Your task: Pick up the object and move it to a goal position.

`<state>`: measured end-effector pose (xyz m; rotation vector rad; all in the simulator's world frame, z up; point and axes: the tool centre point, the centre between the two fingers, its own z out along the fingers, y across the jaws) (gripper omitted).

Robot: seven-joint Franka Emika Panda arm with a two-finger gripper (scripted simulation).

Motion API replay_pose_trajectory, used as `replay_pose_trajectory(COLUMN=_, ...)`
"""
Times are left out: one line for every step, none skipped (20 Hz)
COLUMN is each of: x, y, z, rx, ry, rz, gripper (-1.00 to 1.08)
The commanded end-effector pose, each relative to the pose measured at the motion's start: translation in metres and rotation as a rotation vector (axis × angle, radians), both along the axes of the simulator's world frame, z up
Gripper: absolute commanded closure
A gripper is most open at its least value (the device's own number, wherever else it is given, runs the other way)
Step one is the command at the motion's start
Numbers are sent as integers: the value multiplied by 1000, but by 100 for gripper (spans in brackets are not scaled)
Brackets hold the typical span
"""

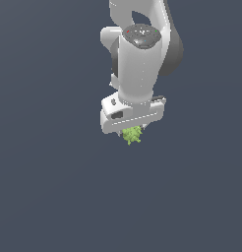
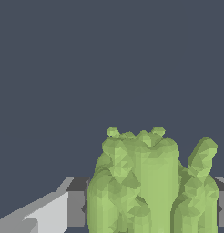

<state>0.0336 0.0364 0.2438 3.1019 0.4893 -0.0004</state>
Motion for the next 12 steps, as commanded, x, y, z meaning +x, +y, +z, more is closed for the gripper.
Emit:
replay_pose_trajectory(x=-10, y=6, z=29, rx=0, ry=0, rz=0, gripper=108)
replay_pose_trajectory(x=-14, y=8, z=40, rx=0, ry=0, rz=0, gripper=108)
replay_pose_trajectory(x=-17, y=11, z=52, rx=0, ry=0, rz=0, gripper=108)
replay_pose_trajectory(x=-21, y=13, z=63, rx=0, ry=0, rz=0, gripper=108)
replay_pose_trajectory(x=-24, y=16, z=74, rx=0, ry=0, rz=0, gripper=108)
replay_pose_trajectory(x=-28, y=18, z=85, rx=0, ry=0, rz=0, gripper=108)
replay_pose_trajectory(x=-31, y=21, z=97, rx=0, ry=0, rz=0, gripper=108)
replay_pose_trajectory(x=-35, y=23, z=108, rx=0, ry=0, rz=0, gripper=108)
replay_pose_trajectory(x=-38, y=25, z=119, rx=0, ry=0, rz=0, gripper=108)
replay_pose_trajectory(x=-41, y=28, z=130, rx=0, ry=0, rz=1, gripper=108)
replay_pose_trajectory(x=-44, y=30, z=140, rx=0, ry=0, rz=1, gripper=108)
replay_pose_trajectory(x=-47, y=32, z=150, rx=0, ry=0, rz=1, gripper=108)
